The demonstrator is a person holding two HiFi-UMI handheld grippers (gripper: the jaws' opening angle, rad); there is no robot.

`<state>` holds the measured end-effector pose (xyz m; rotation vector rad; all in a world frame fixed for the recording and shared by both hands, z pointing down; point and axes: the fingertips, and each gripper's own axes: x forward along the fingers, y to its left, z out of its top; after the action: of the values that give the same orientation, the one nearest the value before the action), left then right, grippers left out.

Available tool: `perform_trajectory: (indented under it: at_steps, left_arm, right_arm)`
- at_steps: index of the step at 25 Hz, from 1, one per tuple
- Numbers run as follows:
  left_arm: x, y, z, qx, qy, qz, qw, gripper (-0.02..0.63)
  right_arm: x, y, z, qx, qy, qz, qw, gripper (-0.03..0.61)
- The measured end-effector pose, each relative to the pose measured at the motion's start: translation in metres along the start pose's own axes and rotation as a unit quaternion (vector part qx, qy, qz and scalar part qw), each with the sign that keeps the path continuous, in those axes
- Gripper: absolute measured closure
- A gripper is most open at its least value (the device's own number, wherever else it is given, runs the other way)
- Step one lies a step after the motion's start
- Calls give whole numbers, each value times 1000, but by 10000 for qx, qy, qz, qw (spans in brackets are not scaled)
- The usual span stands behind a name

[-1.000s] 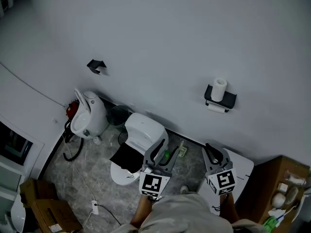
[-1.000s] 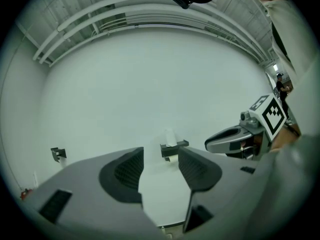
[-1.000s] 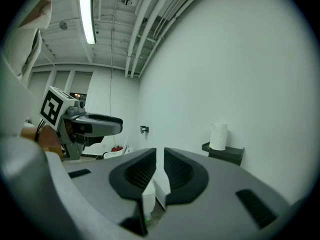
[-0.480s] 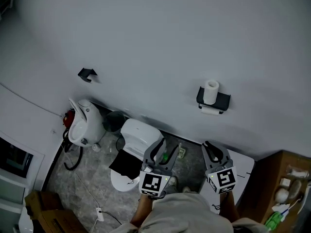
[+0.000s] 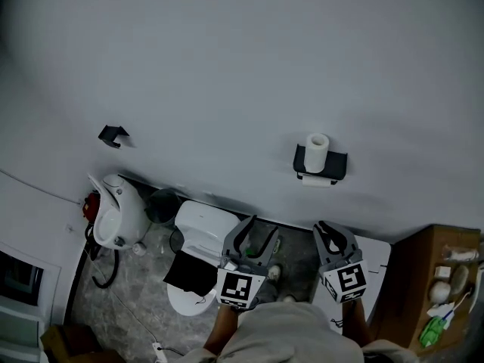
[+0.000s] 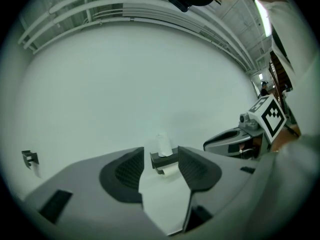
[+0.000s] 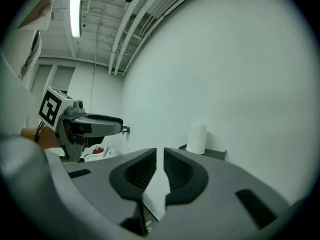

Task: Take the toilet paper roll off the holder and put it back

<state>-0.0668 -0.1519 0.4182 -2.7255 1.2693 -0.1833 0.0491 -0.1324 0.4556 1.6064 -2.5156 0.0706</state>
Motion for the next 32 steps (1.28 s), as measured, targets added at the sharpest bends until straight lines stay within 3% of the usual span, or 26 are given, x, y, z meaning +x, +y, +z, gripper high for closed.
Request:
perform_trajectory:
  at_steps: [12, 24, 32]
  left_arm:
    - [47, 29, -6, -61, -90, -774, 9969, 393]
    - [85, 35, -7, -125, -227, -1561, 9874, 394]
    - [114, 33, -10, -124, -234, -1915, 9811, 393]
  right_arm:
    - [34, -16, 5, 67, 162, -735, 9971, 538]
    - [38, -32, 2, 168, 340, -1601, 9864, 538]
    - [44, -47, 0, 265, 407, -1958, 9794, 538]
